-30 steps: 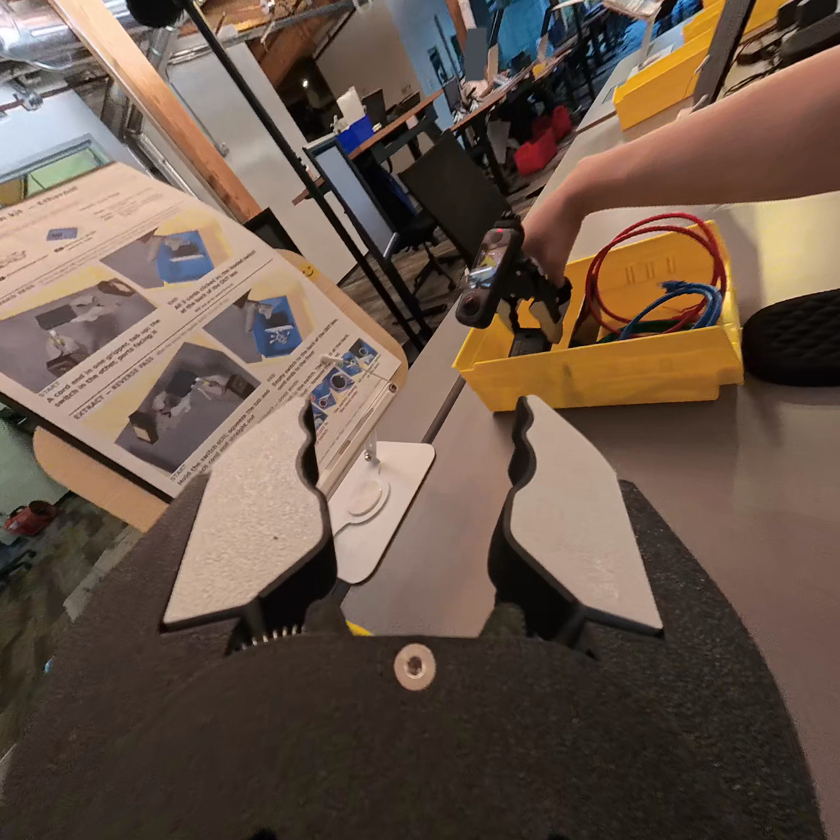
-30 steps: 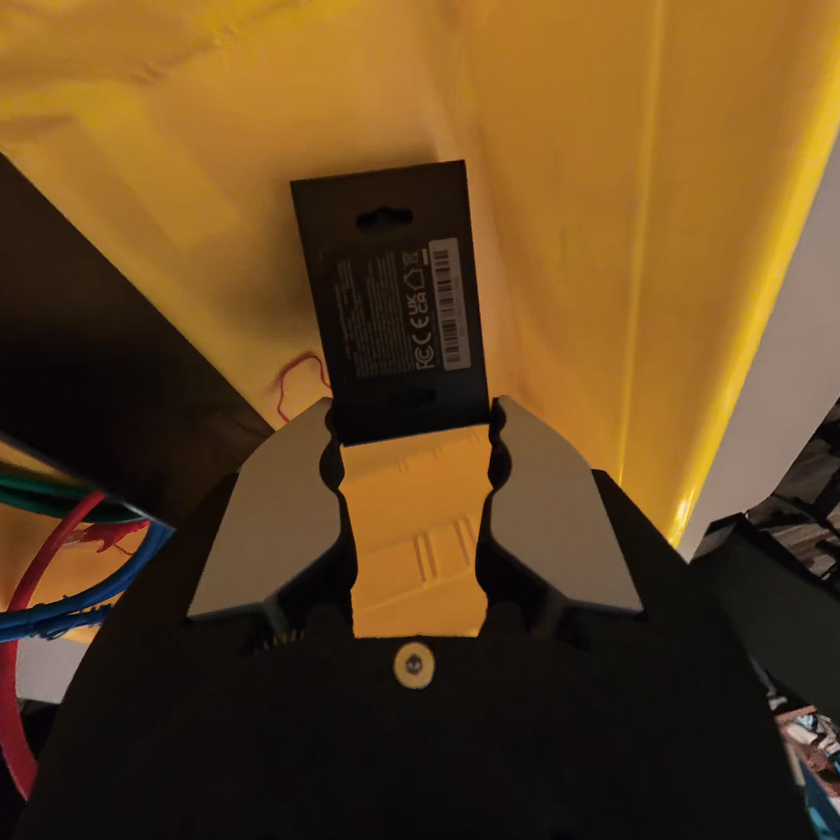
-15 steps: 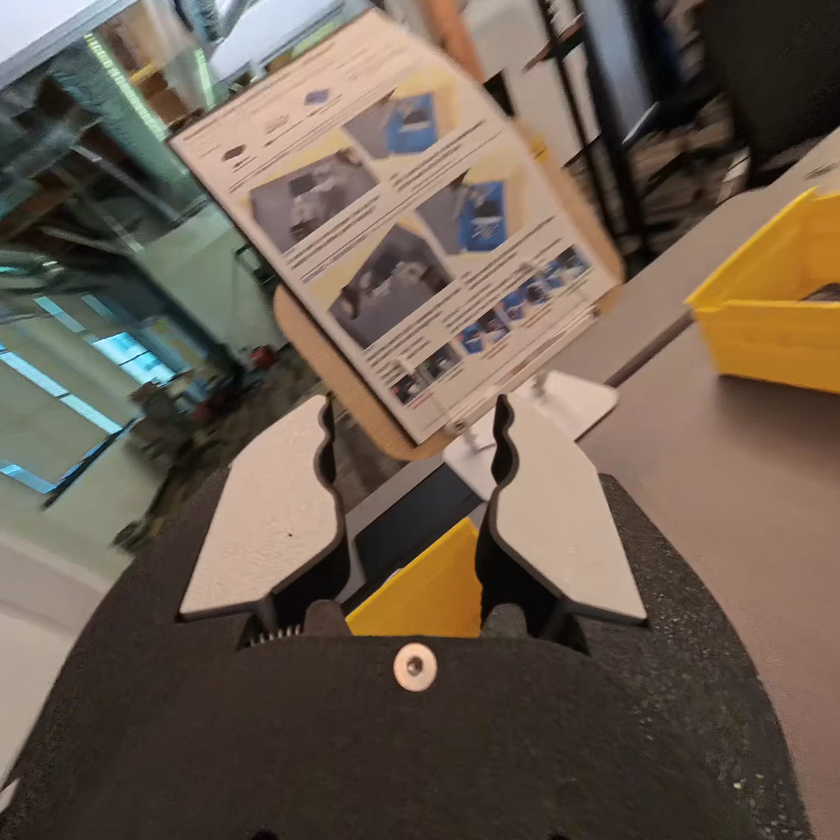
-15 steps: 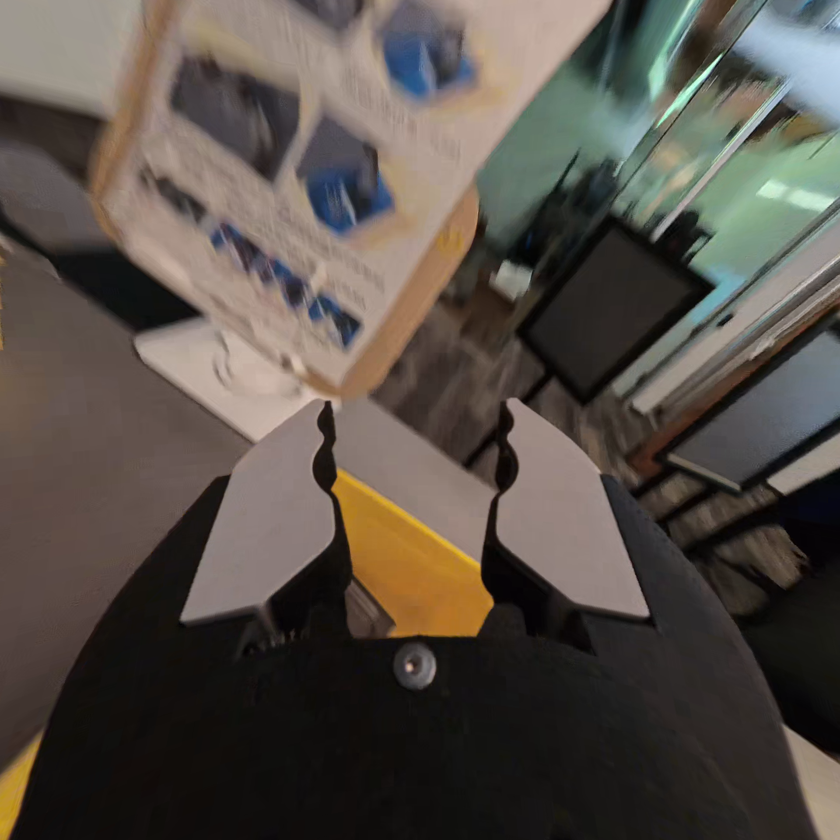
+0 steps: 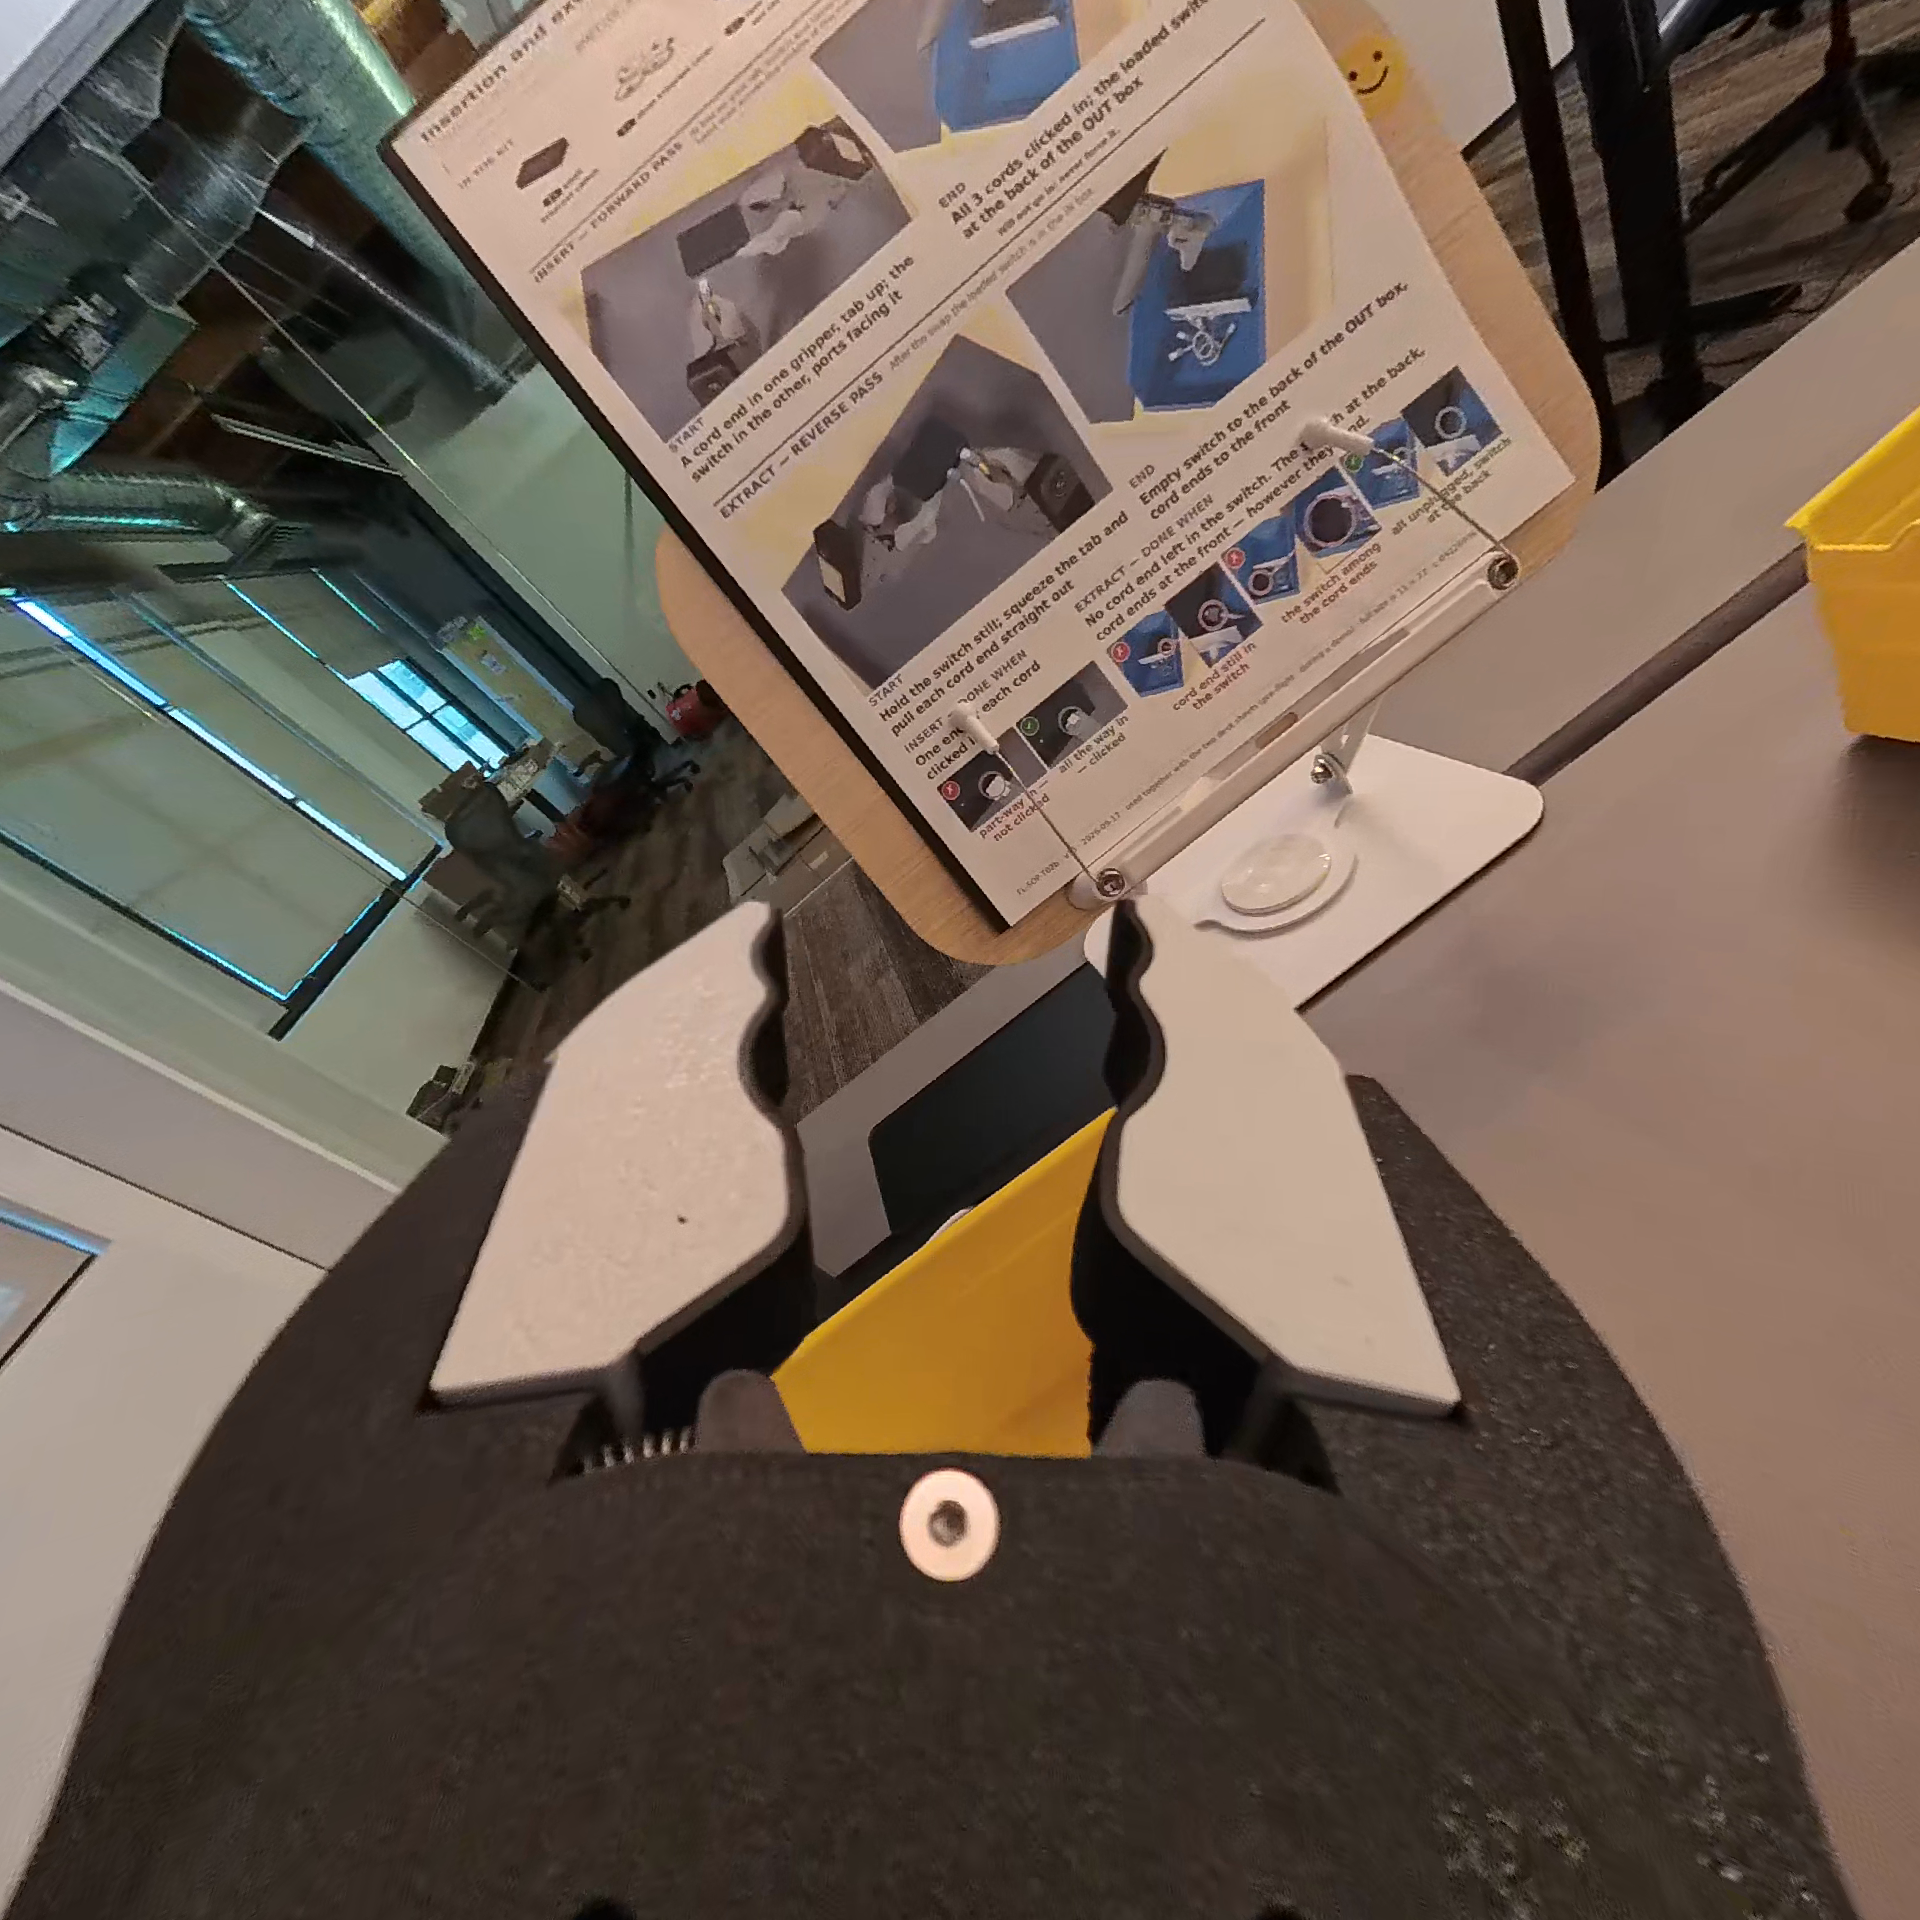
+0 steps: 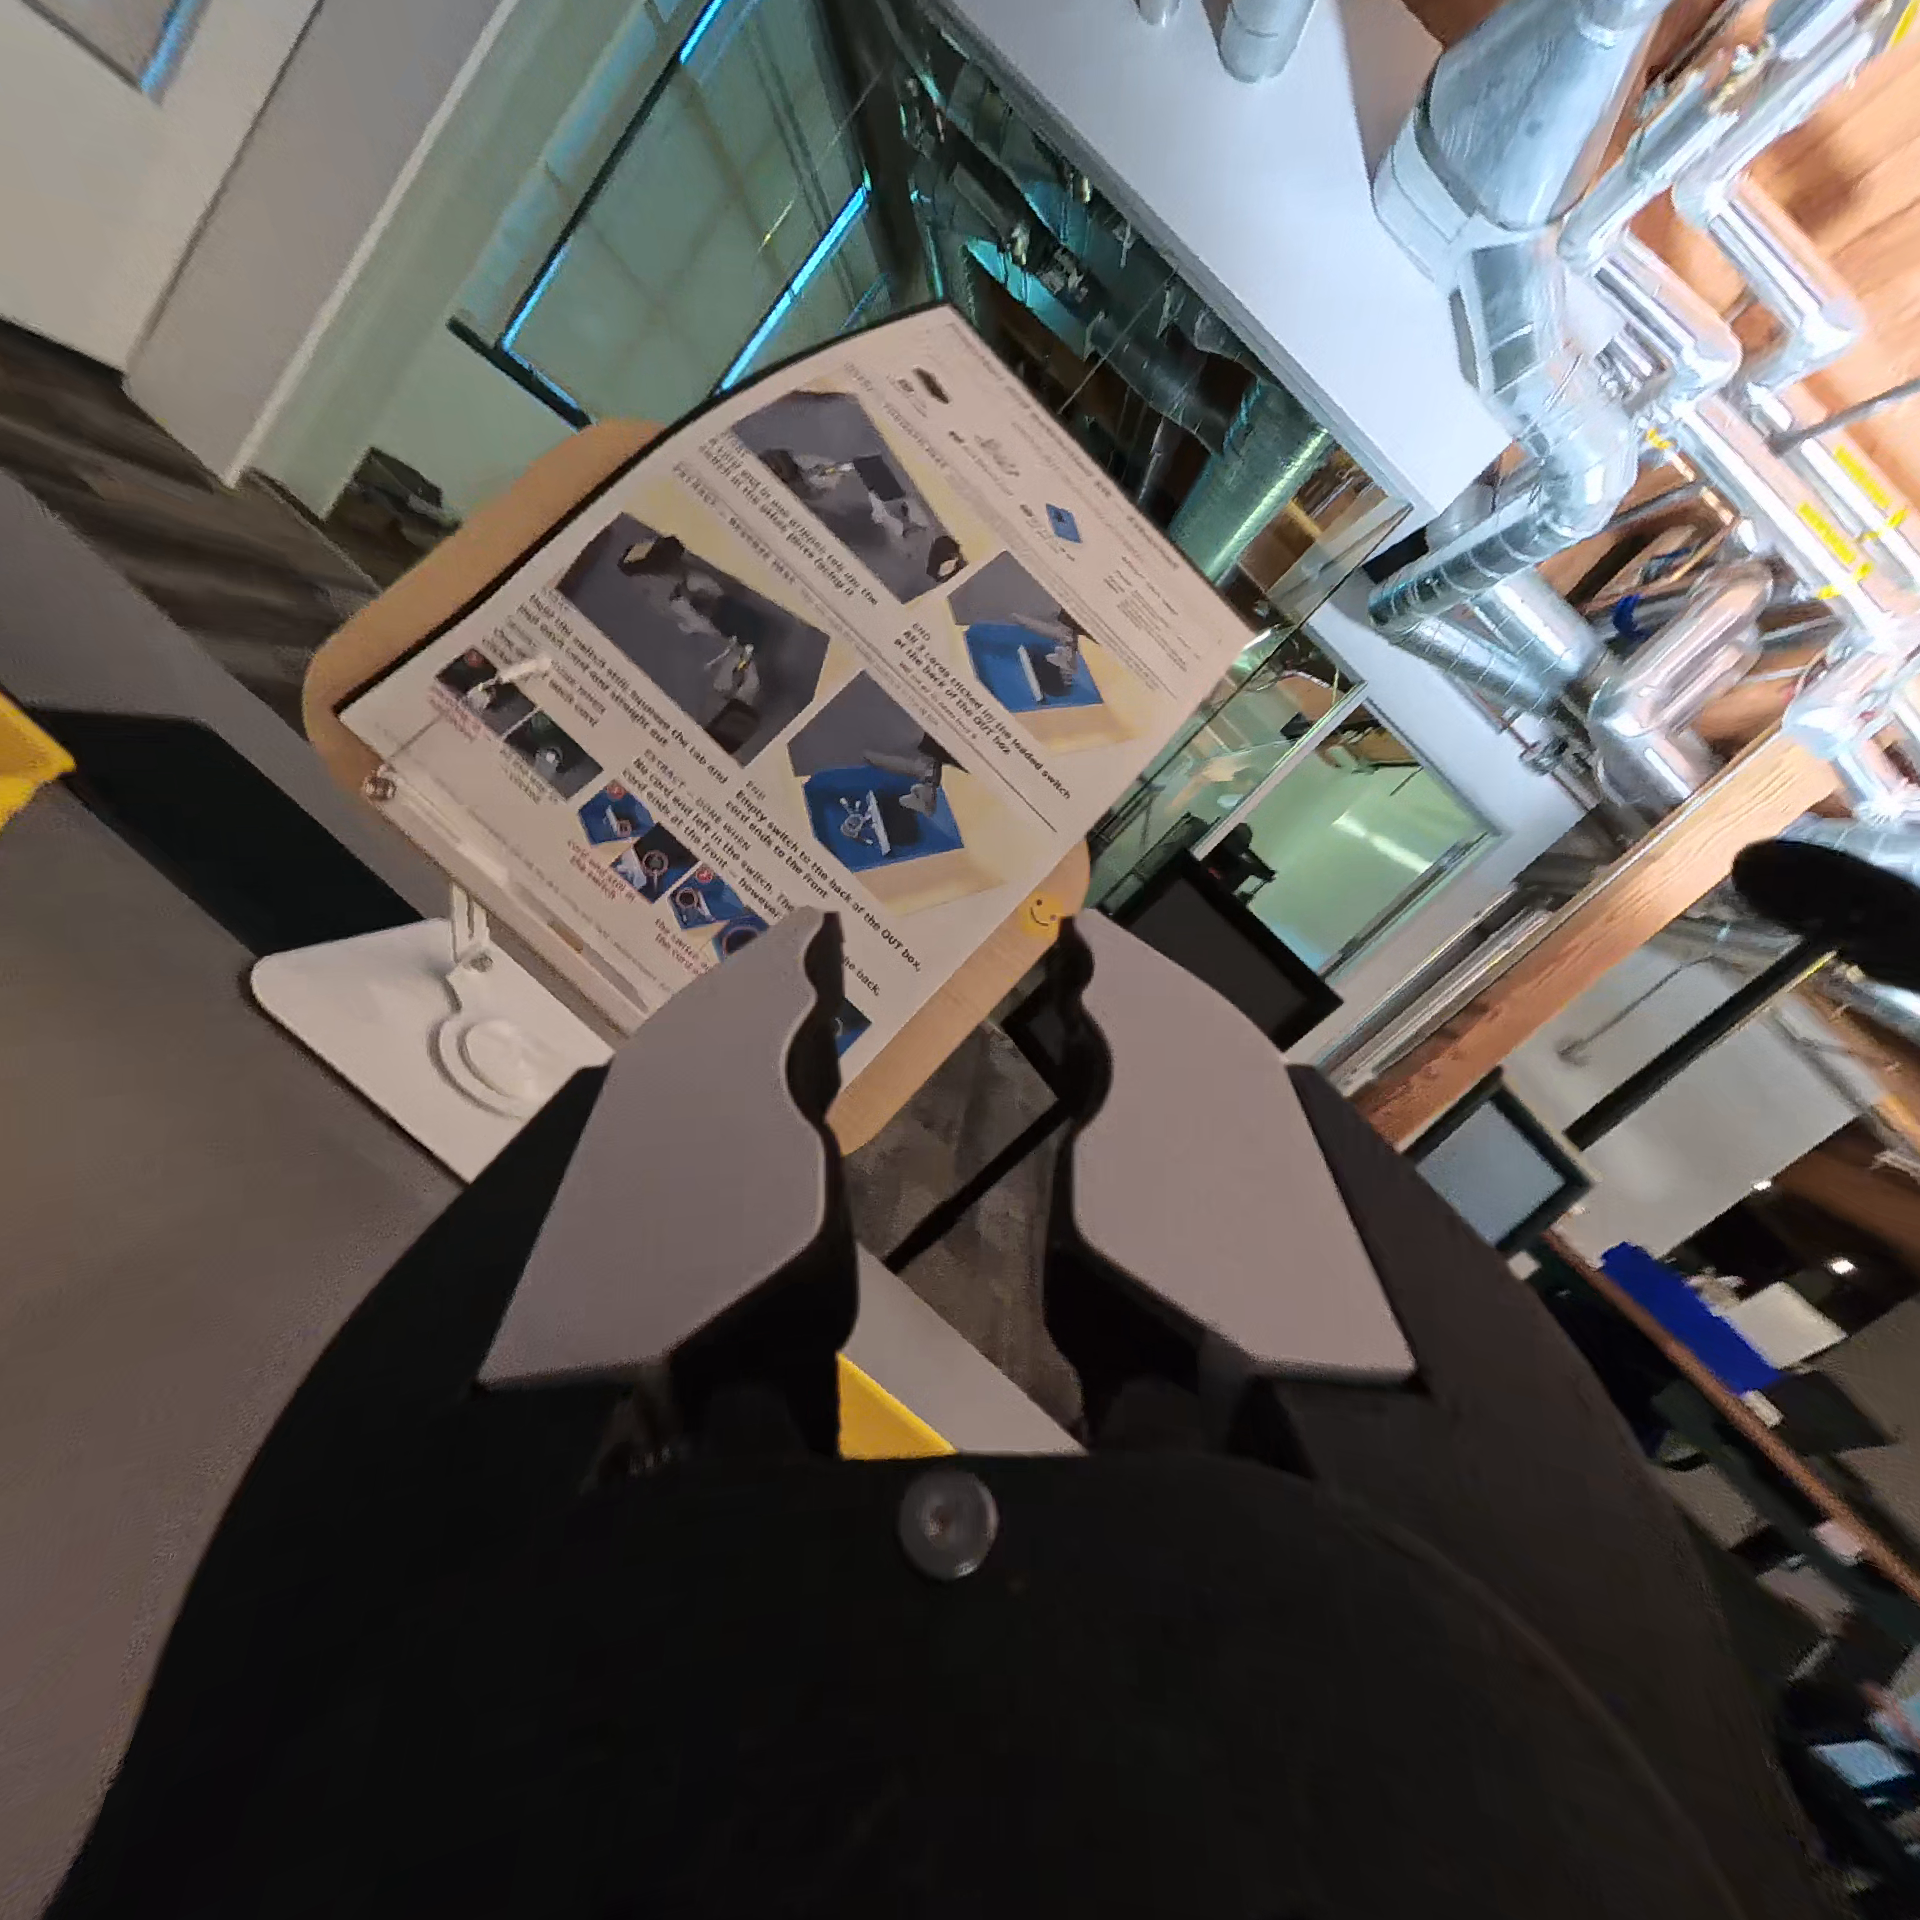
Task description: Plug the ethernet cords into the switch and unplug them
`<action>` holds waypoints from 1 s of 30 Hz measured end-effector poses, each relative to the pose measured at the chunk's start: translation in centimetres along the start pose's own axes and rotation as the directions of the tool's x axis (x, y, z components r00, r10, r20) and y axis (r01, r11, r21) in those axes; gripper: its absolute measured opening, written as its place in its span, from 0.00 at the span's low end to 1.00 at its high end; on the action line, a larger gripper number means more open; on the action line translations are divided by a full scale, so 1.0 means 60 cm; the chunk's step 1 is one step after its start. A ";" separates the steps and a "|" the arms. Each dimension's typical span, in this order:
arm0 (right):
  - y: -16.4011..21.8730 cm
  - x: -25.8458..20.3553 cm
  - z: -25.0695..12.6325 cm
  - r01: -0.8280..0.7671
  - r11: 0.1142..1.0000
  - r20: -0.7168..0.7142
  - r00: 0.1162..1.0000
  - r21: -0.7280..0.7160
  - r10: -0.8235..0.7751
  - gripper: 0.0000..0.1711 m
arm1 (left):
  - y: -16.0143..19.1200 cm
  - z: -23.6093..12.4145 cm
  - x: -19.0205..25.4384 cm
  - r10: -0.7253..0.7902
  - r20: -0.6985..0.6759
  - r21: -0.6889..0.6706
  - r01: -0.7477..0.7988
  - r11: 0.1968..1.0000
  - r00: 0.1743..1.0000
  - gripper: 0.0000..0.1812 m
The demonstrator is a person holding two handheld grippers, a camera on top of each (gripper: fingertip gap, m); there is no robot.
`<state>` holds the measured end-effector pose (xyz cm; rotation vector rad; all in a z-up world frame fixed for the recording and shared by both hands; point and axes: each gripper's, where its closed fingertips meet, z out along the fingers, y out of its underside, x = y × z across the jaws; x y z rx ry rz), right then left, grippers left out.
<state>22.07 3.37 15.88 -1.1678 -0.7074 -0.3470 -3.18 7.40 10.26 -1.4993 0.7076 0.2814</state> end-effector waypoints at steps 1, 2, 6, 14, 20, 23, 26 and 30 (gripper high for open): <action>0.001 -0.016 0.003 0.042 0.999 0.010 0.999 -0.005 -0.042 0.20 | -0.001 0.000 0.001 -0.003 -0.002 0.005 0.003 1.000 1.000 0.33; 0.002 -0.034 0.006 0.075 0.997 0.031 0.997 -0.008 -0.075 0.18 | -0.004 -0.001 0.003 -0.009 -0.009 0.016 0.009 1.000 1.000 0.33; 0.001 -0.082 0.017 0.053 0.999 0.089 0.995 0.000 -0.053 0.33 | -0.015 0.000 0.022 -0.135 -0.115 0.048 0.142 0.989 0.984 0.47; -0.038 -0.110 0.011 -0.478 0.878 0.382 0.815 0.022 0.434 0.55 | -0.063 -0.014 0.023 -0.527 -0.383 0.098 0.600 0.794 0.759 0.49; -0.065 -0.089 0.000 -0.765 0.642 0.517 0.533 -0.043 0.669 0.54 | -0.071 -0.022 0.034 -0.591 -0.485 0.030 0.688 0.725 0.645 0.51; -0.077 -0.087 -0.009 -0.786 0.617 0.568 0.493 -0.035 0.660 0.60 | -0.077 -0.025 0.033 -0.590 -0.490 0.045 0.695 0.717 0.641 0.51; -0.082 -0.094 -0.014 -0.776 0.628 0.589 0.485 -0.050 0.647 0.63 | -0.087 -0.035 0.040 -0.548 -0.544 0.066 0.683 0.727 0.636 0.58; -0.094 -0.093 -0.018 -0.811 0.582 0.607 0.437 -0.052 0.663 0.66 | -0.096 -0.044 0.046 -0.551 -0.597 0.051 0.713 0.700 0.584 0.65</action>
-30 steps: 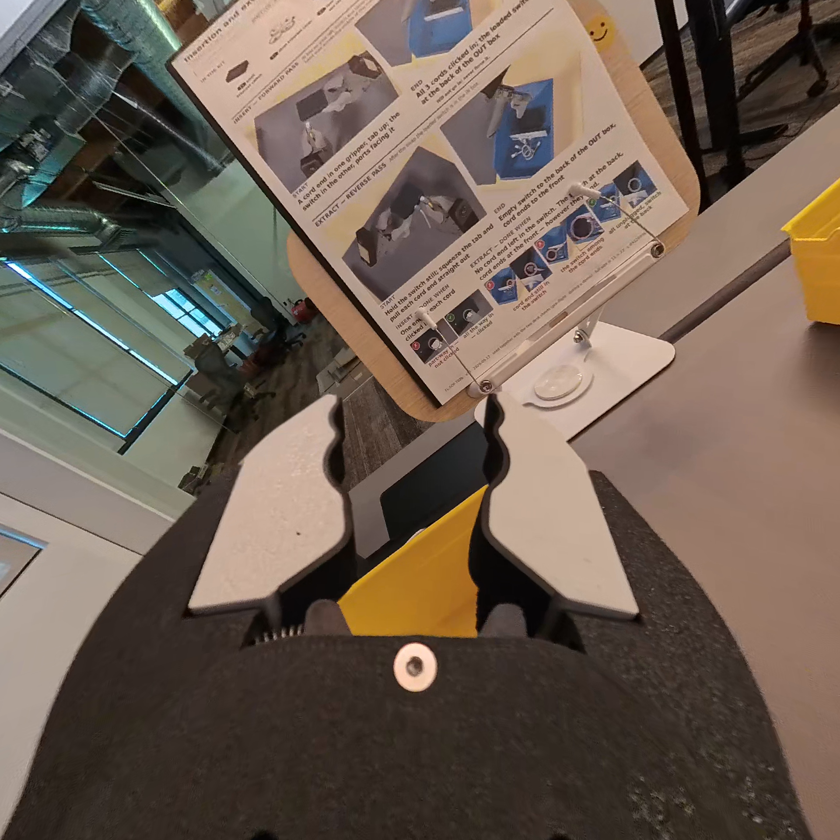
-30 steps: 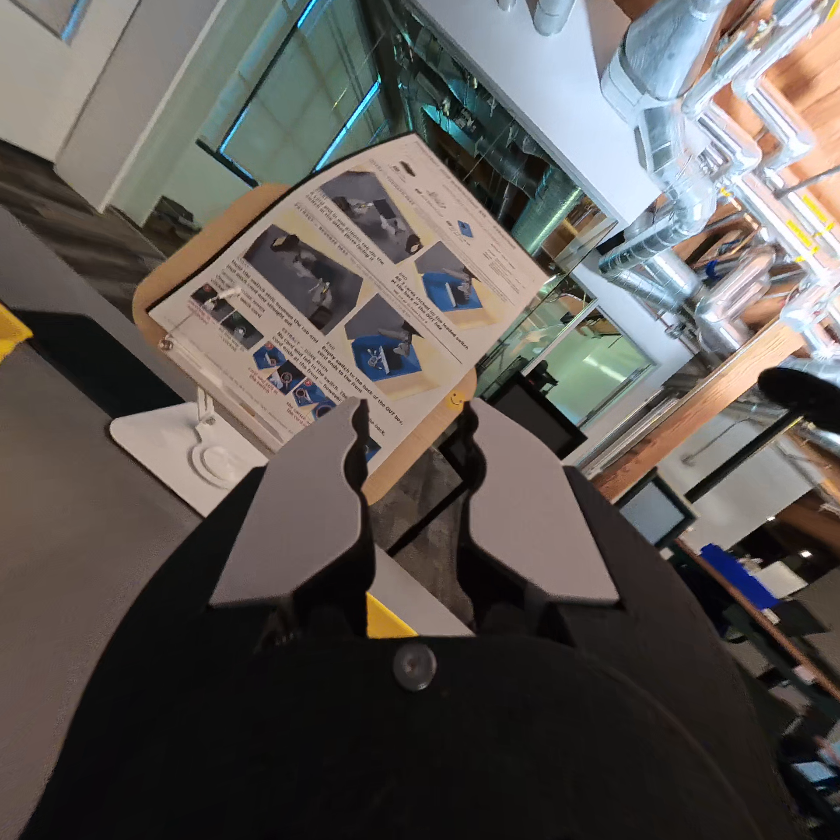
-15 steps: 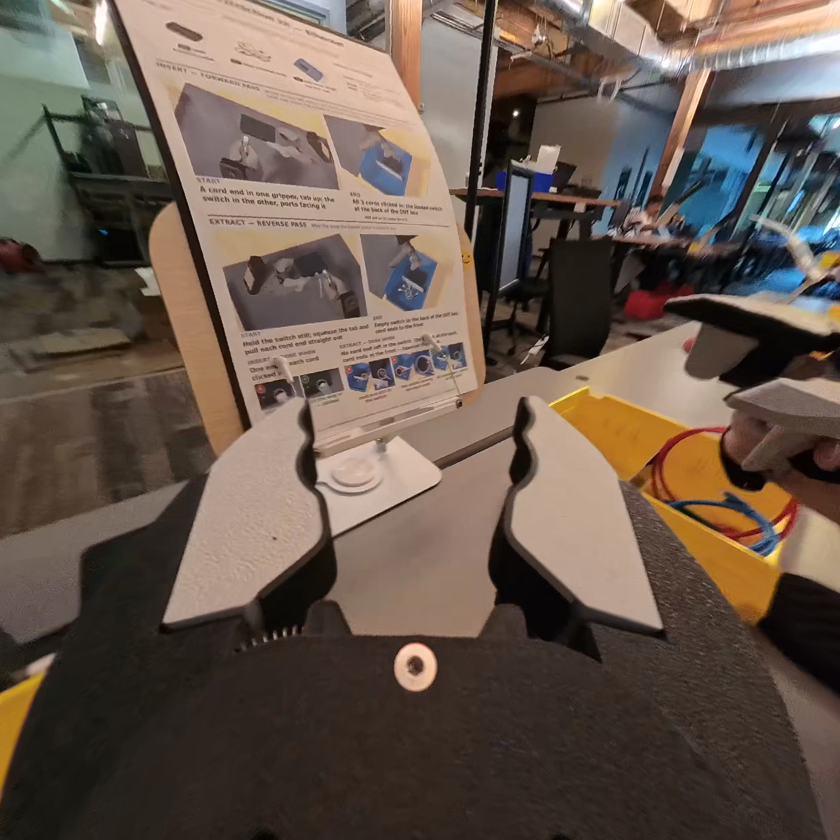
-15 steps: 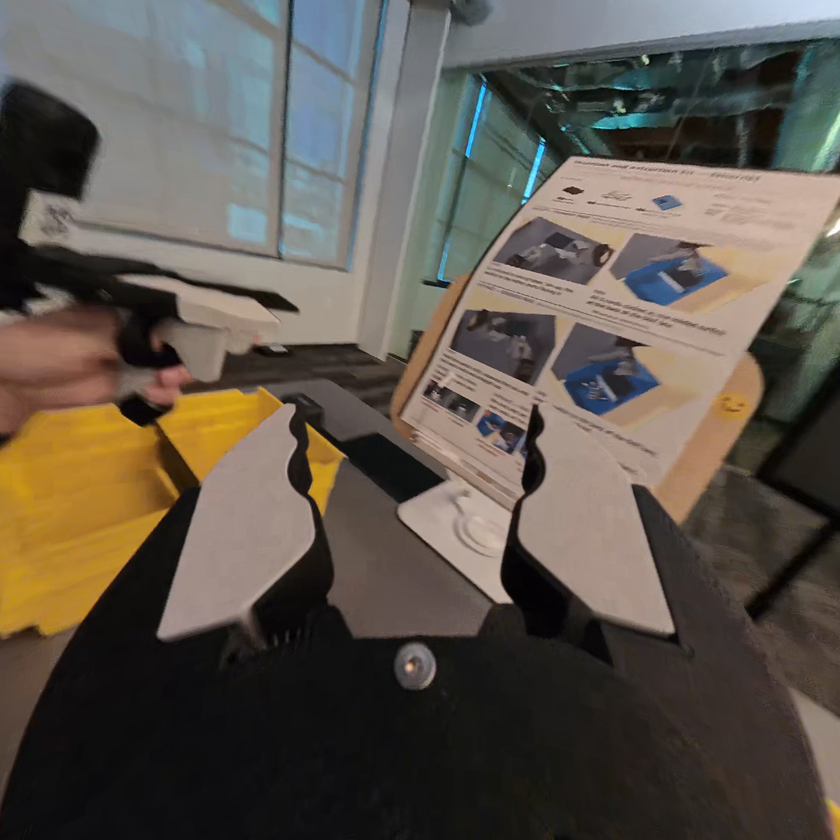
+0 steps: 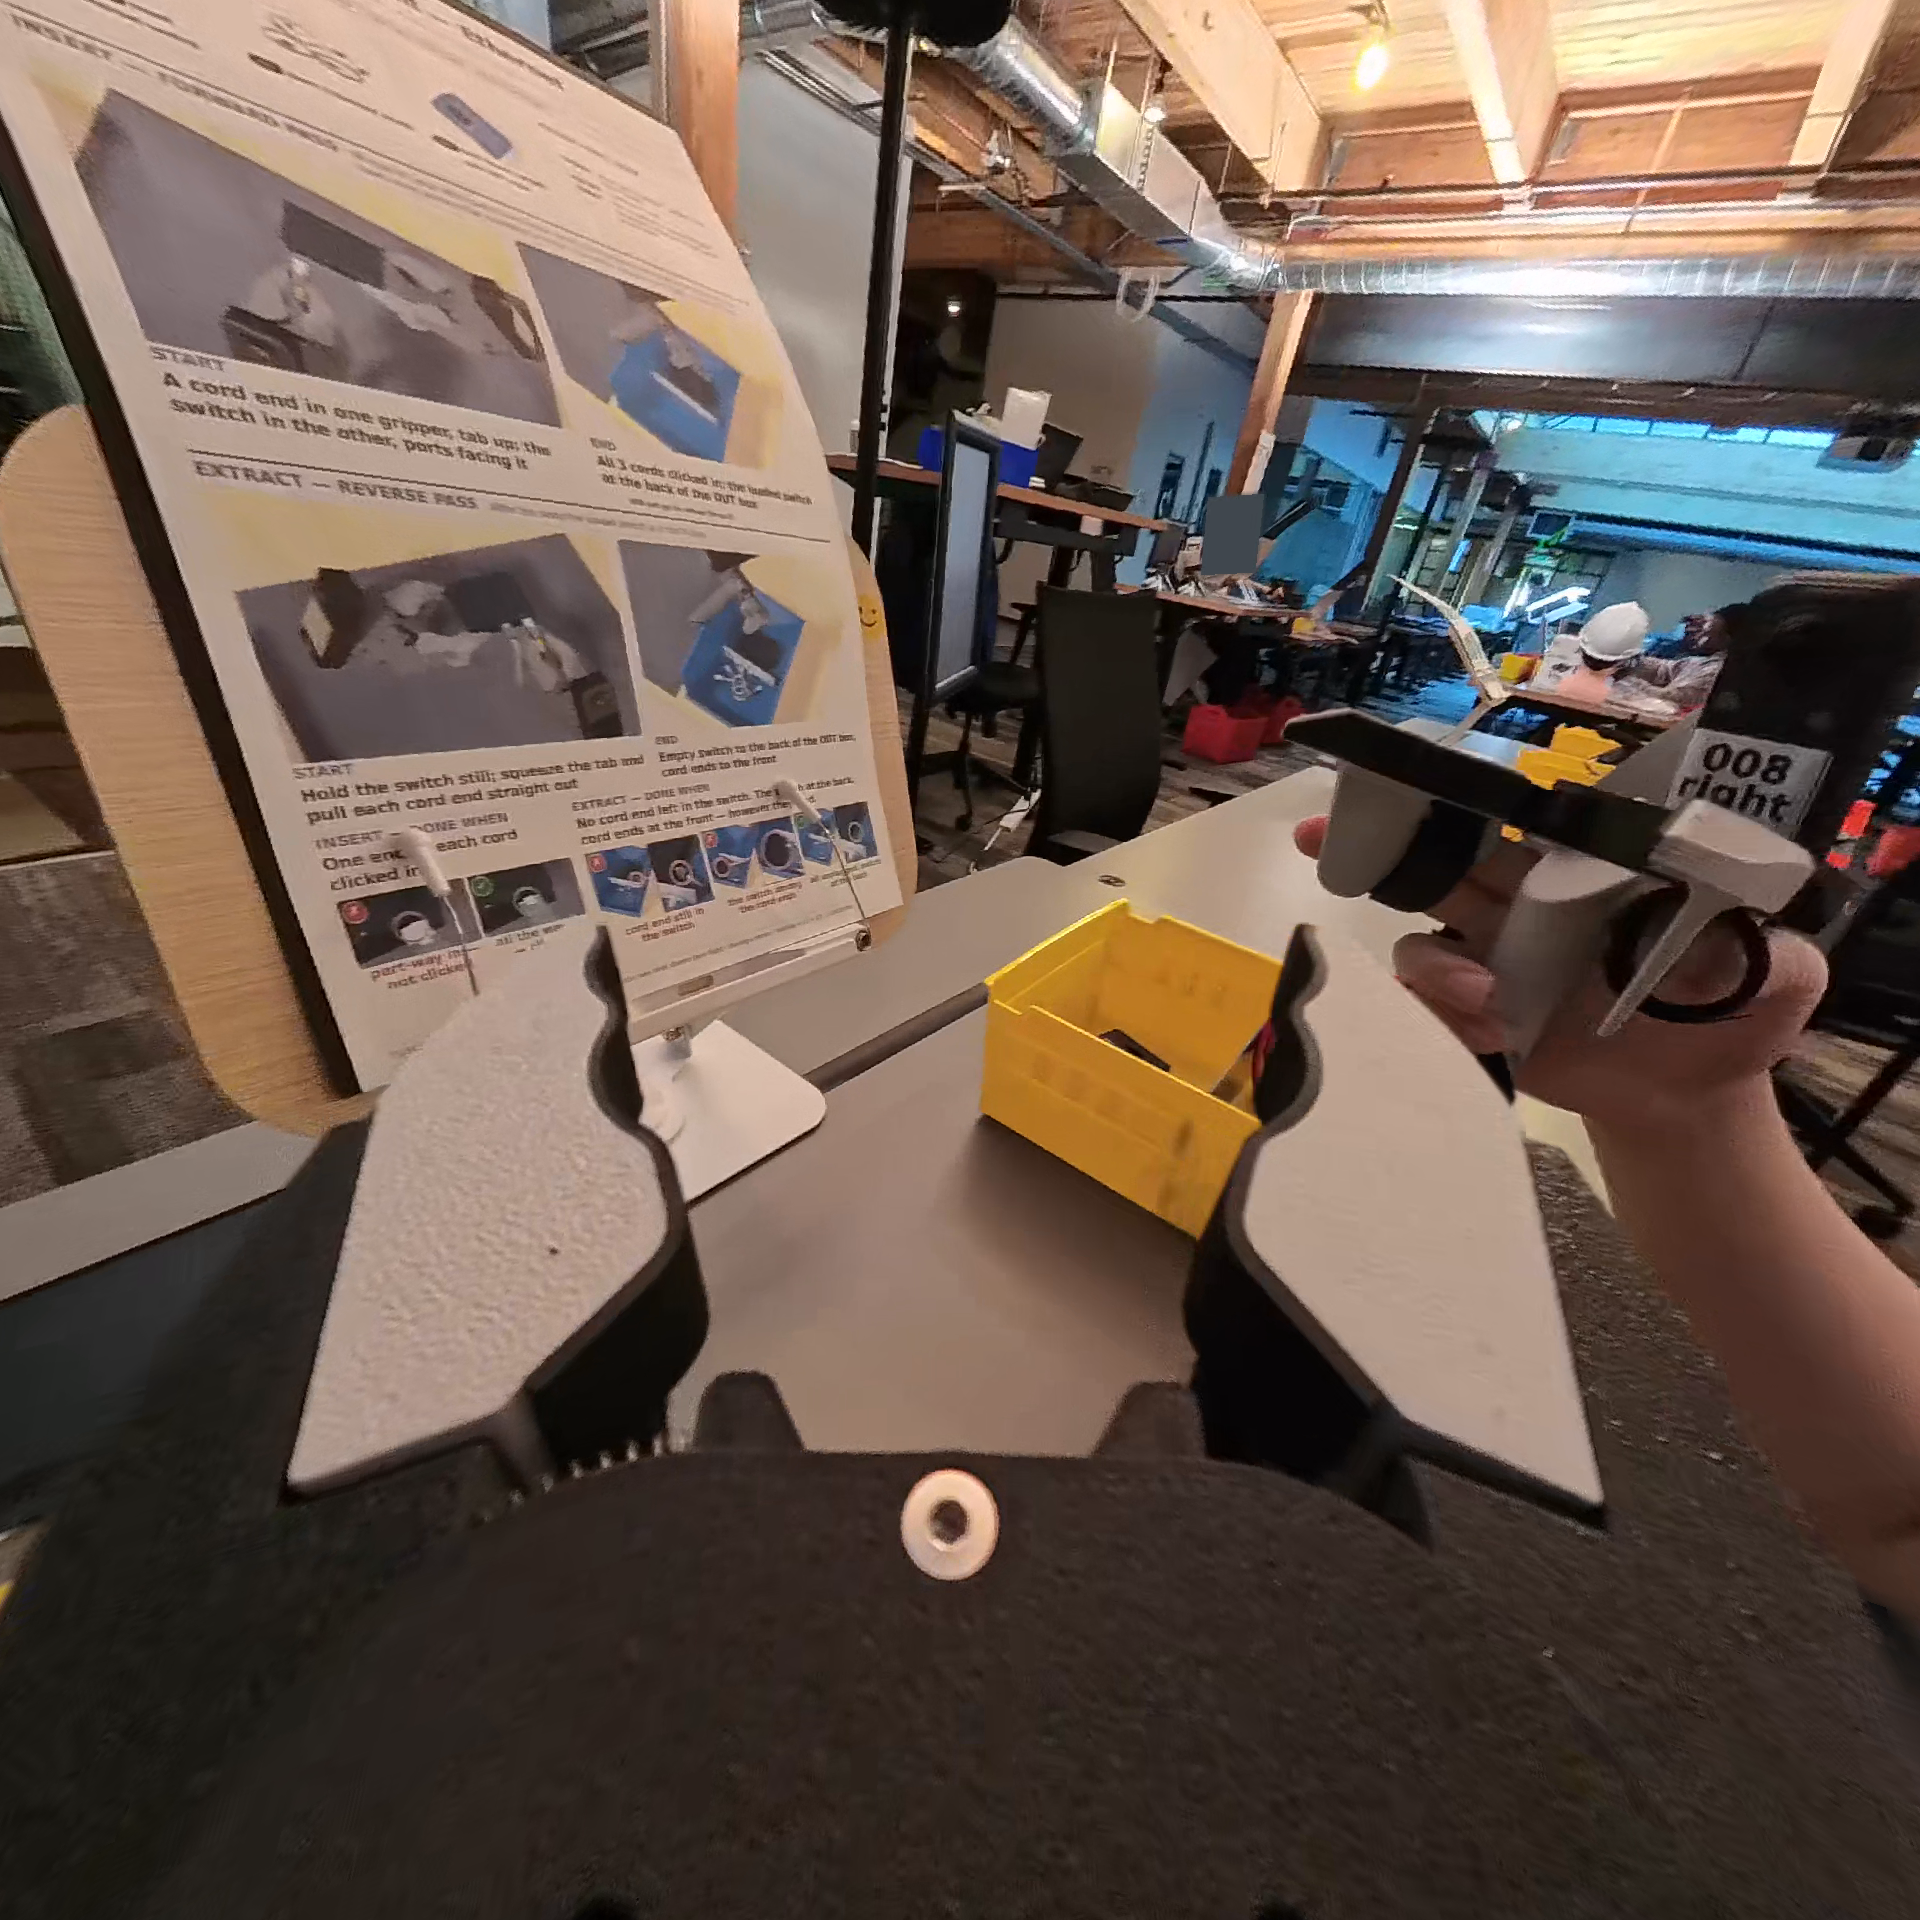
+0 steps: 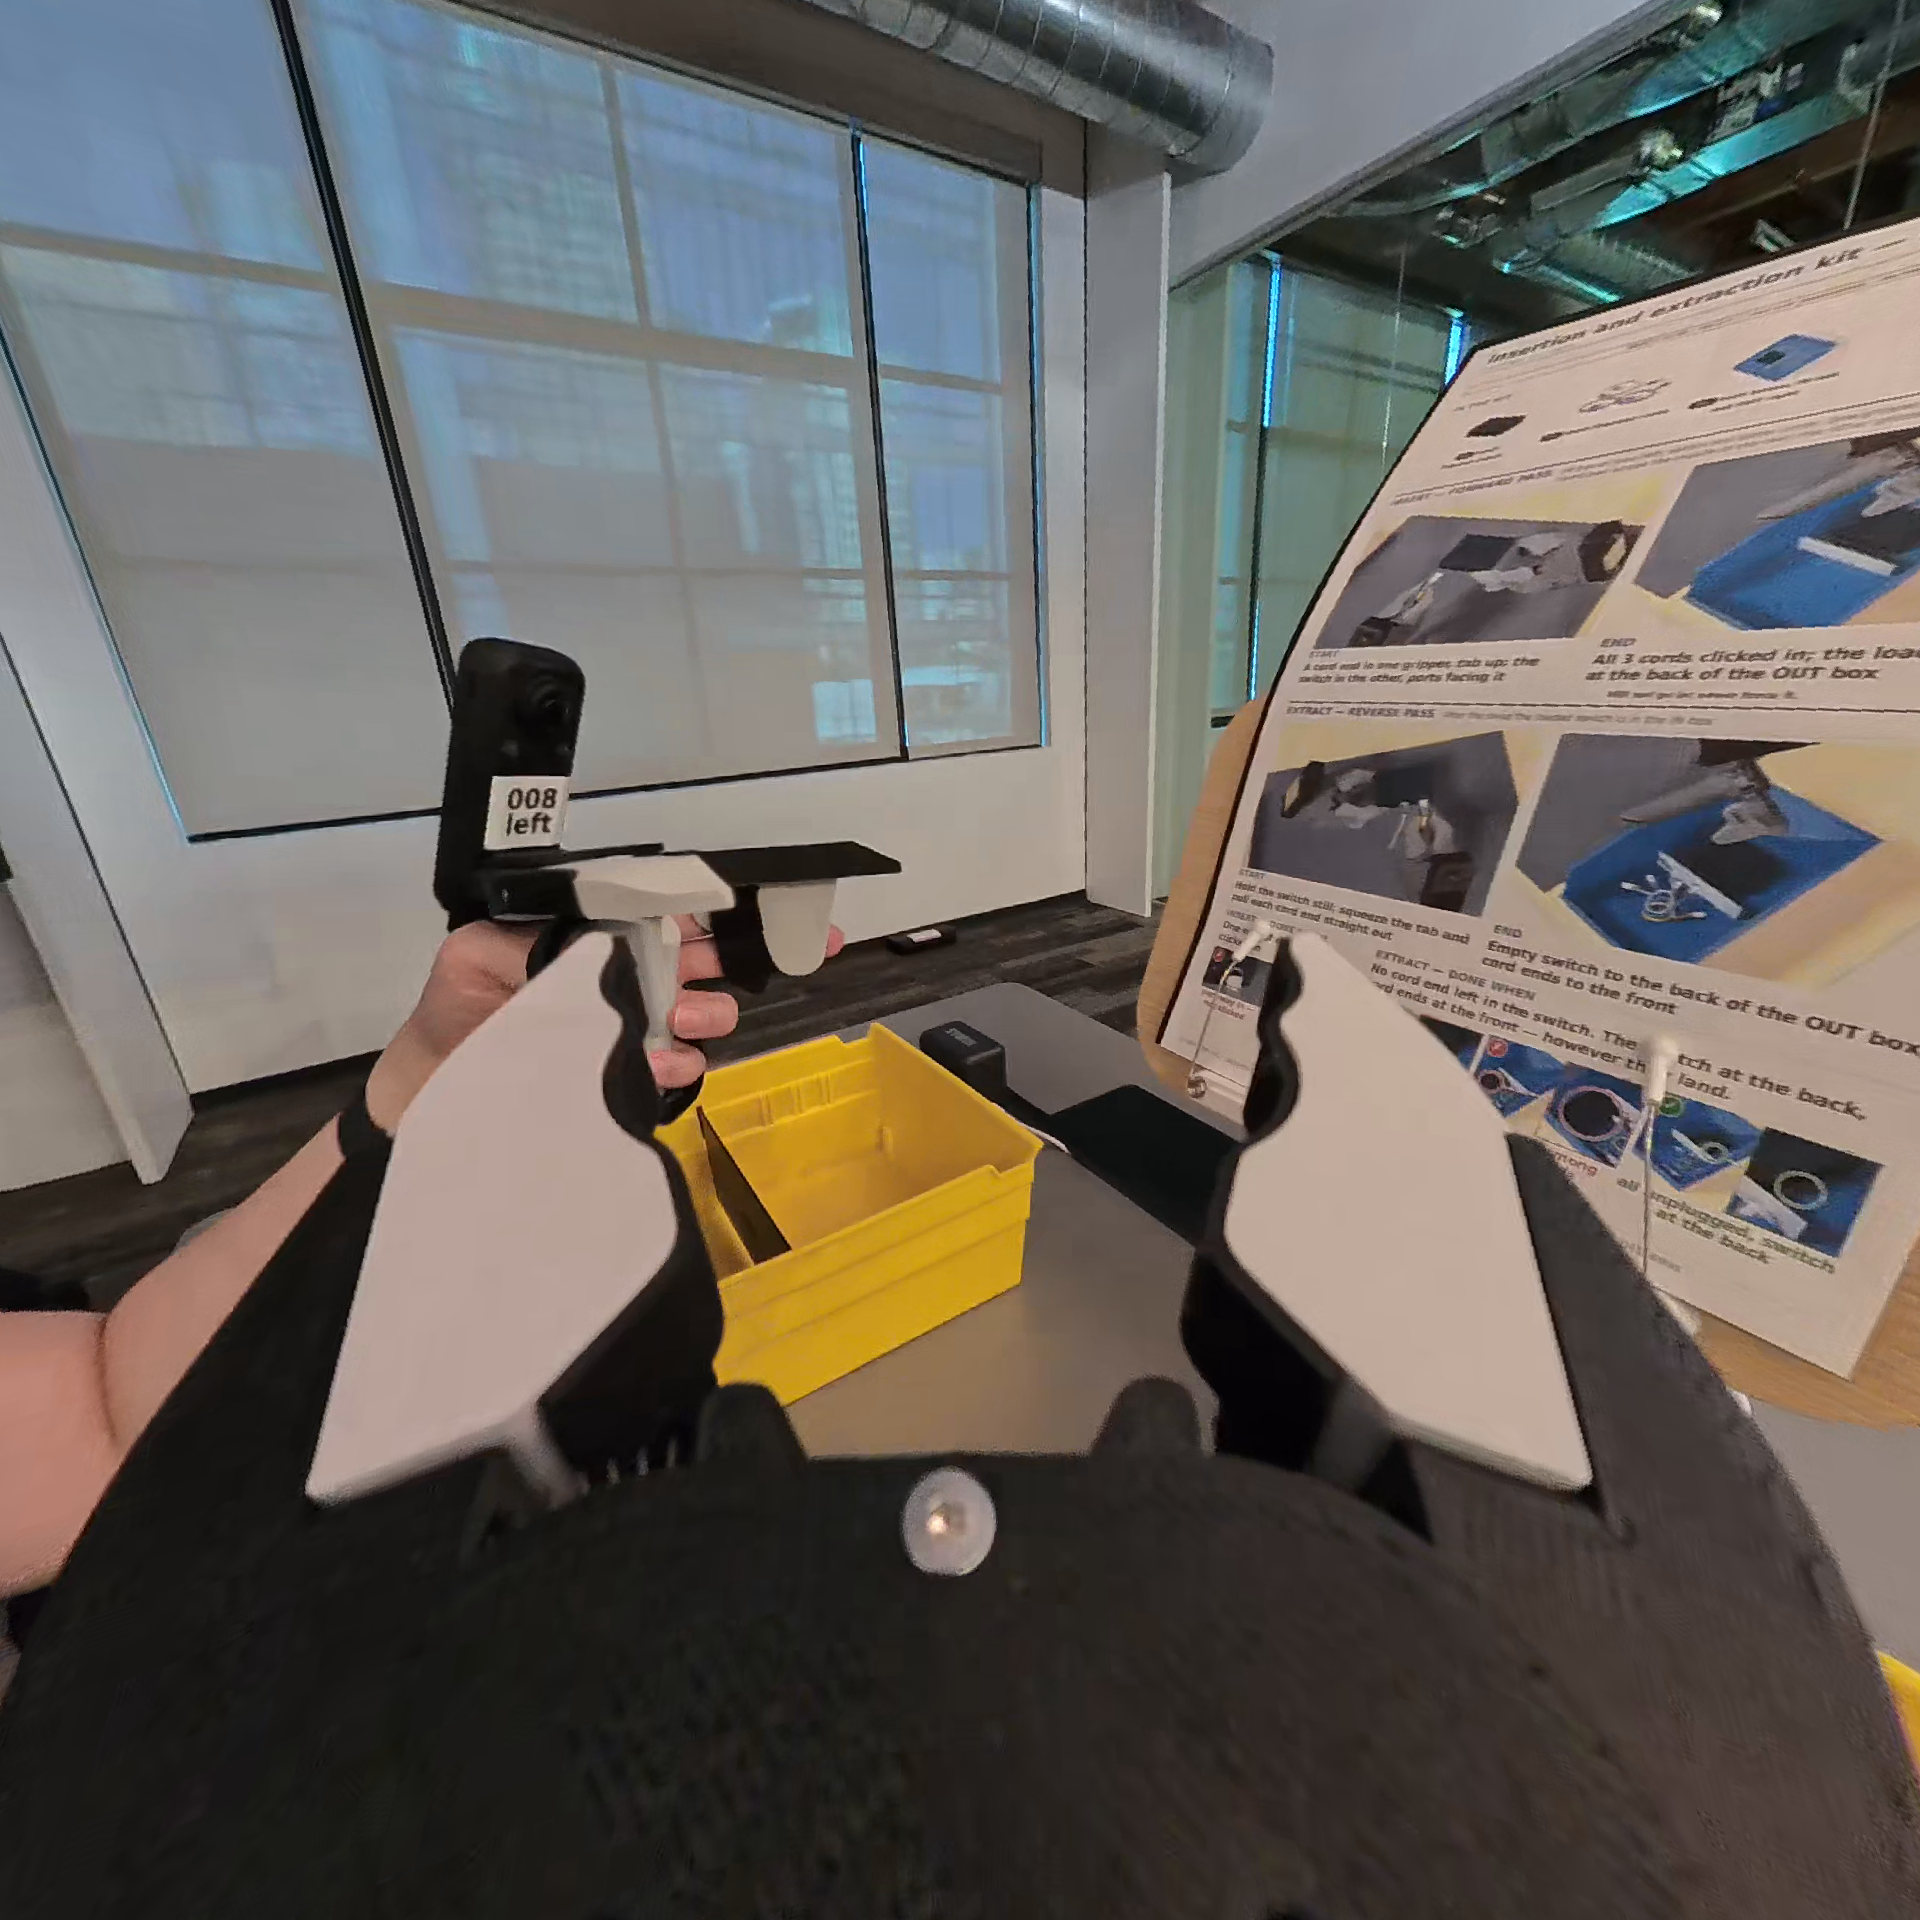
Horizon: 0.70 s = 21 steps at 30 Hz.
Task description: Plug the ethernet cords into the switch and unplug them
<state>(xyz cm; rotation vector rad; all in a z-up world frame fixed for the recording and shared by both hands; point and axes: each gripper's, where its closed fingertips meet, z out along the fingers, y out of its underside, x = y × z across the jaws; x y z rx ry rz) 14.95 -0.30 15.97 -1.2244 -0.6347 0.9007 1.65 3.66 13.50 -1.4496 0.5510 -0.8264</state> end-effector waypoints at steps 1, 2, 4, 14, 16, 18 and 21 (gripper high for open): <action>-0.001 0.002 0.000 0.000 1.000 -0.006 1.000 0.004 0.000 0.66 | -0.001 0.000 -0.002 -0.004 0.005 0.005 0.004 1.000 1.000 0.66; 0.001 0.004 0.001 0.005 1.000 -0.017 1.000 -0.002 -0.005 0.66 | -0.002 0.000 -0.004 -0.002 0.013 0.013 0.002 1.000 1.000 0.66; 0.004 0.009 0.001 0.021 1.000 -0.040 0.999 -0.012 -0.022 0.66 | -0.004 -0.001 -0.010 0.011 0.040 0.020 -0.011 1.000 0.999 0.66; 0.001 -0.006 0.005 -0.151 0.988 0.040 0.988 0.012 0.151 0.66 | 0.000 0.003 0.016 -0.020 -0.036 0.011 0.021 1.000 0.999 0.65; -0.009 -0.024 0.002 -0.242 0.970 0.136 0.962 0.032 0.236 0.67 | 0.005 0.006 0.028 -0.034 -0.071 -0.008 0.033 0.999 0.997 0.65; -0.019 -0.032 -0.002 -0.326 0.944 0.204 0.928 0.044 0.311 0.68 | 0.008 0.008 0.038 -0.063 -0.101 -0.020 0.061 0.998 0.993 0.65; -0.026 -0.025 -0.006 -0.419 0.907 0.233 0.887 0.049 0.398 0.69 | 0.009 0.010 0.054 -0.109 -0.151 -0.025 0.107 0.994 0.982 0.66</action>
